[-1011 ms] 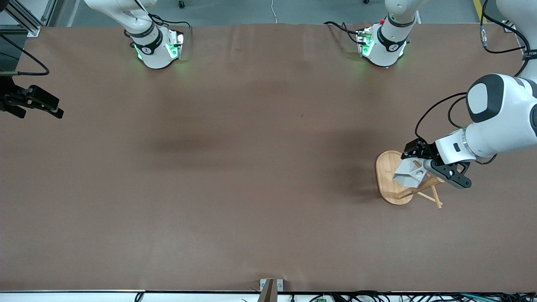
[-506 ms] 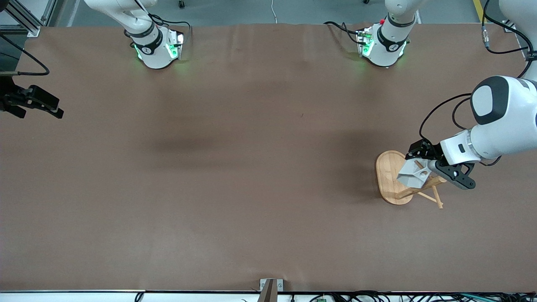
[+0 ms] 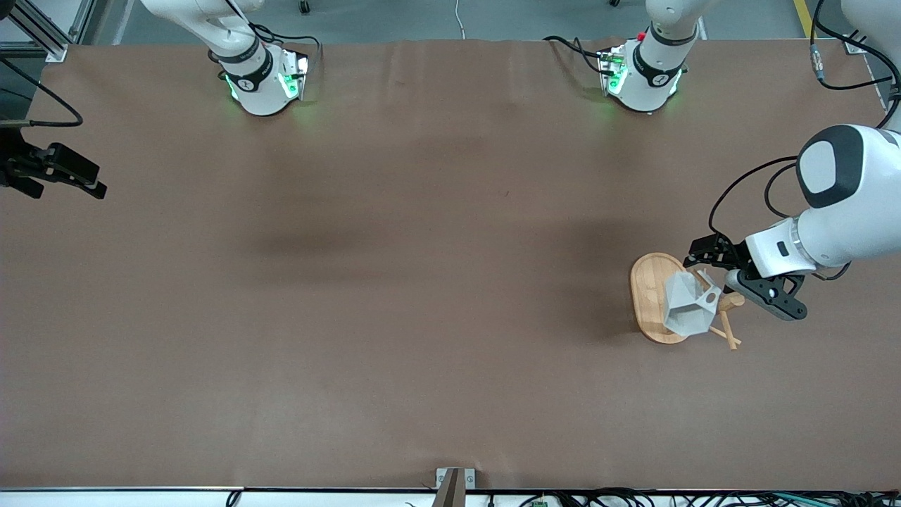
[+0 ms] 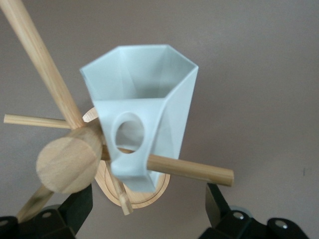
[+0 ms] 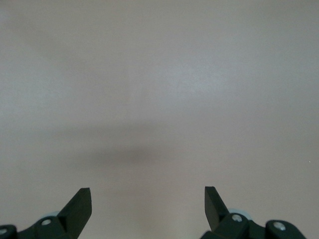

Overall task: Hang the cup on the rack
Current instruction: 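Open the left gripper and draw it back from the cup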

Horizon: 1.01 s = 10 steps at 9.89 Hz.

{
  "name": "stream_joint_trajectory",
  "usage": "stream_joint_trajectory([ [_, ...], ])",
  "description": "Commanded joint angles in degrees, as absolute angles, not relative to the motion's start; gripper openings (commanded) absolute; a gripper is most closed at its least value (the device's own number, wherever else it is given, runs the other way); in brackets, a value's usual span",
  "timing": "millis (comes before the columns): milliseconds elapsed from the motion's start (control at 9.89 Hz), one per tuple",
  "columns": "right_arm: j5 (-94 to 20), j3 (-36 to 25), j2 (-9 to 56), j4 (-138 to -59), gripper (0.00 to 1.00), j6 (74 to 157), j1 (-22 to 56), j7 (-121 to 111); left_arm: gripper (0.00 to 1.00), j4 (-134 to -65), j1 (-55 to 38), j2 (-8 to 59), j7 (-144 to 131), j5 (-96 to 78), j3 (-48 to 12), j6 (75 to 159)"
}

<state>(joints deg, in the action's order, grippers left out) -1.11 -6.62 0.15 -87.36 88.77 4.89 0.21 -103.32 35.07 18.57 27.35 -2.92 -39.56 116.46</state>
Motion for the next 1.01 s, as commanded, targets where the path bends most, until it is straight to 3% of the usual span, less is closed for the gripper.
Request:
stream_joint_trajectory([
  [0, -0.8, -6.1, 0.1, -87.0, 1.0, 88.6, 4.1, 0.1, 1.0, -102.3, 34.8, 19.4, 26.1, -1.3, -40.0, 113.7],
  [910, -0.8, -6.1, 0.2, -86.9, 1.0, 88.8, 4.1, 0.1, 1.0, -84.9, 32.9, 17.1, -5.4, 5.8, -44.7, 96.7],
])
